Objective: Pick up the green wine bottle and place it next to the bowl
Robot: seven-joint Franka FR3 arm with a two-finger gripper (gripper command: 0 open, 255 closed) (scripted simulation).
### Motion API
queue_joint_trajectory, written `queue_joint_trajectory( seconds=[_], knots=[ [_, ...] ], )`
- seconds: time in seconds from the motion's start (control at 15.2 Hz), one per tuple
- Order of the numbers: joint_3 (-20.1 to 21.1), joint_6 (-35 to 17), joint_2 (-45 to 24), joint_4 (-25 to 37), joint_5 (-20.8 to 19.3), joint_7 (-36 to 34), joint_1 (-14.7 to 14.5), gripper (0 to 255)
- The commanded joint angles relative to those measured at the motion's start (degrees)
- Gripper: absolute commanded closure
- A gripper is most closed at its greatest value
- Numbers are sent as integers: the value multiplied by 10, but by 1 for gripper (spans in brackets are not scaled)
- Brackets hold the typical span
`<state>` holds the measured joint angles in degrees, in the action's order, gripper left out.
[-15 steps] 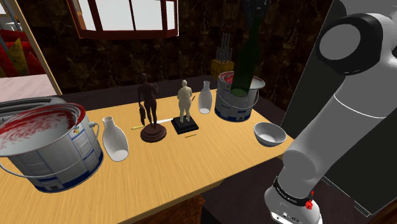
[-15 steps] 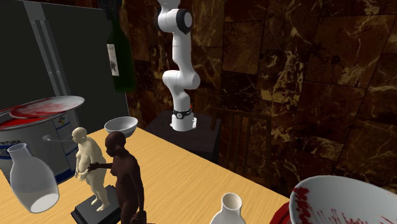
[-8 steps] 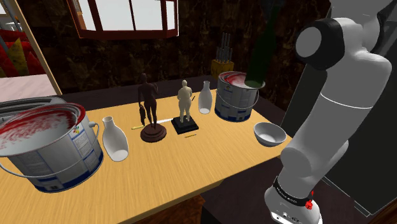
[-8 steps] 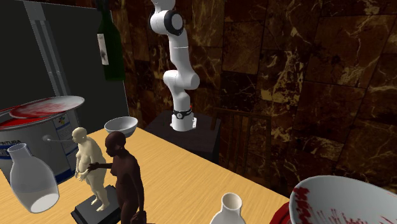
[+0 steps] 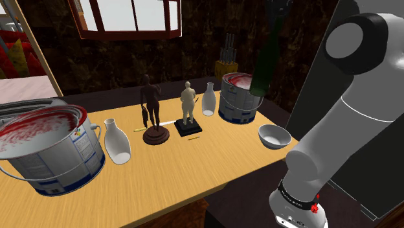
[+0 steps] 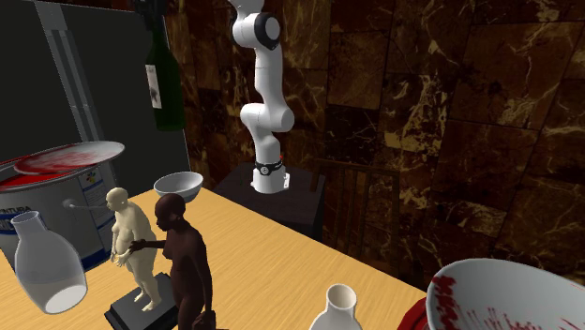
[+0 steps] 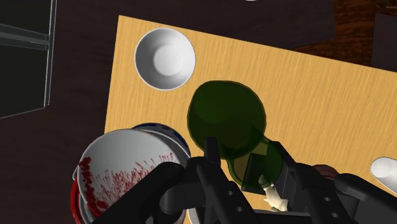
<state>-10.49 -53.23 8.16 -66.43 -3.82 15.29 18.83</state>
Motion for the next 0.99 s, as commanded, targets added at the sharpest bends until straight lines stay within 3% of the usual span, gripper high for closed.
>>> queue_joint_trajectory(
  seconds=[0.0,0.92],
  knots=[
    [3,-28,23,-50,-3,-5,-1,255],
    [11,-157,113,-269,-11,-23,-2,255]
  ],
)
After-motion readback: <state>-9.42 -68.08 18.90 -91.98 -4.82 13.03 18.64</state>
